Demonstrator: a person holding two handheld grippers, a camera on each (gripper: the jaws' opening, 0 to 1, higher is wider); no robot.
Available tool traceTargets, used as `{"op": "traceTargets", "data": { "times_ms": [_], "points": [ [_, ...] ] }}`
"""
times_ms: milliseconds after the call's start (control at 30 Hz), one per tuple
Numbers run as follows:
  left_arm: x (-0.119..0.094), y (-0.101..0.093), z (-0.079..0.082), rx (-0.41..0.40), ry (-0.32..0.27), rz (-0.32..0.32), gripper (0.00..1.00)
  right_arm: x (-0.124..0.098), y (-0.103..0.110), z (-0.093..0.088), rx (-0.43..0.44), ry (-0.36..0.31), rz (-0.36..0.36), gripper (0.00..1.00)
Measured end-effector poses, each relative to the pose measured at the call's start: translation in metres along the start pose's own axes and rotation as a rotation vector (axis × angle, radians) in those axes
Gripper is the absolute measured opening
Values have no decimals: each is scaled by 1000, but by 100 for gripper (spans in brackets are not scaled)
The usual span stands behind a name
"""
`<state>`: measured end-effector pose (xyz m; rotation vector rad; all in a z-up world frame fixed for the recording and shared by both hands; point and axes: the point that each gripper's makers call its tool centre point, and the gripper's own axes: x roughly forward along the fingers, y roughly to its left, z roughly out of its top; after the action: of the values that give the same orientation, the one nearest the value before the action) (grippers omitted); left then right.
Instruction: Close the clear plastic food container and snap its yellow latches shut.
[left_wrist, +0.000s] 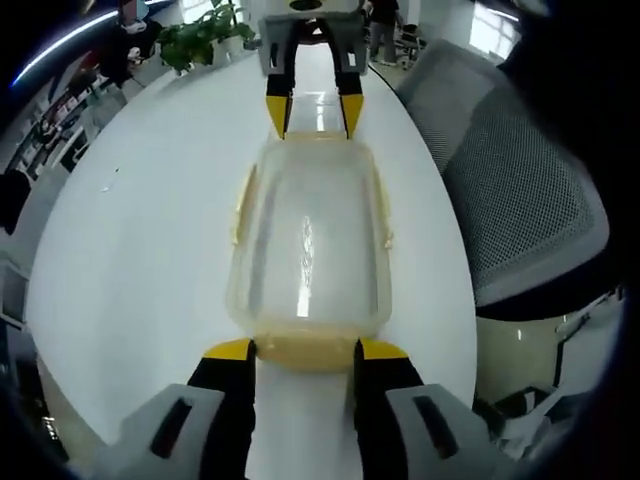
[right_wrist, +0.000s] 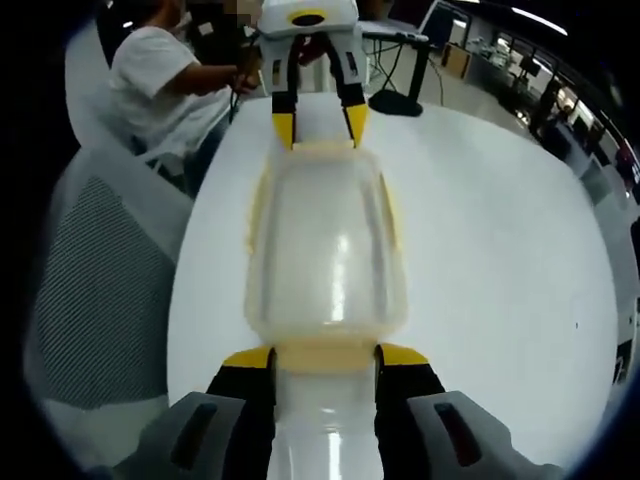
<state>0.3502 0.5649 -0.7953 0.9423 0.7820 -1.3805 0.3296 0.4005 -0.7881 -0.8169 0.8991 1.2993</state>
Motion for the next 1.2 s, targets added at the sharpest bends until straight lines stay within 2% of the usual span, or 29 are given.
{"op": "traceTargets", "data": {
  "times_ms": [167,500,833,1200],
  "points": [
    [-12,4,3,9,-11,21,36,-8,-3,7,-11,2,-11,37],
    [-27,11,4,10,-9,23,37,-18,-6,18,-17,-11,-37,37],
    [-31,7,10,8,-9,18,37,-21,-4,16,-14,-4,-26,37],
    [-33,11,21,-15,-15,33,37,-28,-13,9,-34,-8,-12,37]
  ]
}}
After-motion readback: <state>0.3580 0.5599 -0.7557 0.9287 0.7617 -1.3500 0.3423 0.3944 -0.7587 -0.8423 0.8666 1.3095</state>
